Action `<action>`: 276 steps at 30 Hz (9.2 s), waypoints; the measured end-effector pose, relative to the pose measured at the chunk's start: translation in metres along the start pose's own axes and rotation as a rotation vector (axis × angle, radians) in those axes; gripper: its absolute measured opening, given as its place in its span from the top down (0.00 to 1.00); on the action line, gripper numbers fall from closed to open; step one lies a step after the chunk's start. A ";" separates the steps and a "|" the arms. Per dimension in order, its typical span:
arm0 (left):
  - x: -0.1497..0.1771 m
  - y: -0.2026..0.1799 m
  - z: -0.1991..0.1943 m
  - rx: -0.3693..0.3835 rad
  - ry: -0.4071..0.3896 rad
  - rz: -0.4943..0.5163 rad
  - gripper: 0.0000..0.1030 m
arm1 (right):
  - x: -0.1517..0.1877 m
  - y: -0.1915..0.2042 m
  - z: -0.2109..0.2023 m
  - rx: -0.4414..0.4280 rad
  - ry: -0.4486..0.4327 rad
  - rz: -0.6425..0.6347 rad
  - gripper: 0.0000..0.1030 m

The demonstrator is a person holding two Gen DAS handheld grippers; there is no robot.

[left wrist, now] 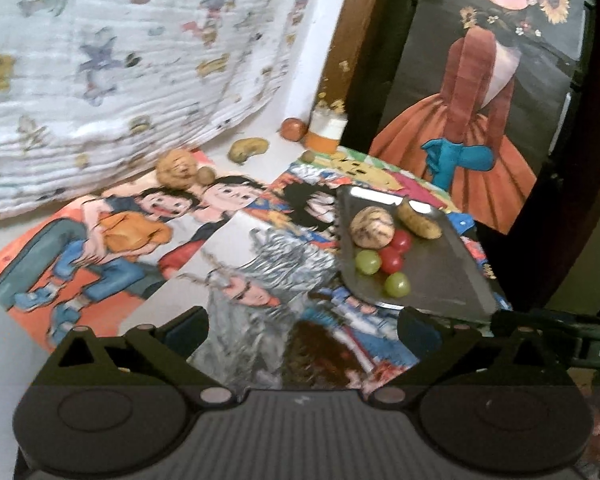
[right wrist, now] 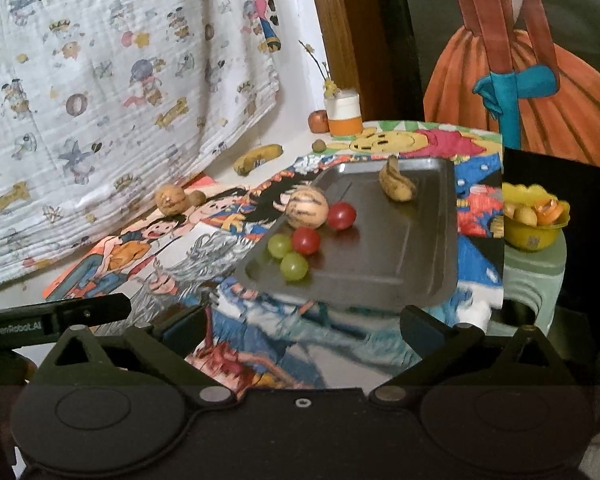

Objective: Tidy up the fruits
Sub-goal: 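Lift both open tools away from the tray, then move both open tools toward the banana and striped melon by the wall, then grasp the banana with the right tool while the left tool grasps the striped pepino melon, then carry banana and melon onto the metal tray and open both tools, then lift both open tools away from the tray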

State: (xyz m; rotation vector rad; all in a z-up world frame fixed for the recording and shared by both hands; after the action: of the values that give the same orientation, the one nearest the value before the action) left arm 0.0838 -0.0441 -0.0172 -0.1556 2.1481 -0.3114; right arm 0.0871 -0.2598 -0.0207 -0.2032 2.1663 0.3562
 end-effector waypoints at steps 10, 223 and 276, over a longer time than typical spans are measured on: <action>0.011 0.030 -0.018 -0.090 0.023 -0.036 0.00 | 0.030 0.032 -0.004 -0.027 0.050 0.059 0.01; -0.006 -0.123 0.125 0.252 0.080 0.007 0.43 | -0.028 -0.140 0.096 -0.144 -0.061 0.462 0.63; 0.005 0.007 0.001 -0.059 -0.024 -0.047 0.00 | 0.026 -0.020 0.005 0.012 -0.003 0.113 0.01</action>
State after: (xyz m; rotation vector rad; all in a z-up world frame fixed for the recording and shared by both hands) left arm 0.0813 -0.0388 -0.0238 -0.2425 2.1330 -0.2715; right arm 0.0813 -0.2773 -0.0482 -0.0734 2.1813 0.4067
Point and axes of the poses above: each gripper's, at about its wrist camera, not at the fingertips, and z roughly the way its jaws point, y to its left, x to its underside, the point moved 6 cm from there along z, roughly the way its jaws point, and after that the axes turned 3 degrees about -z, right-handed, at the moved point
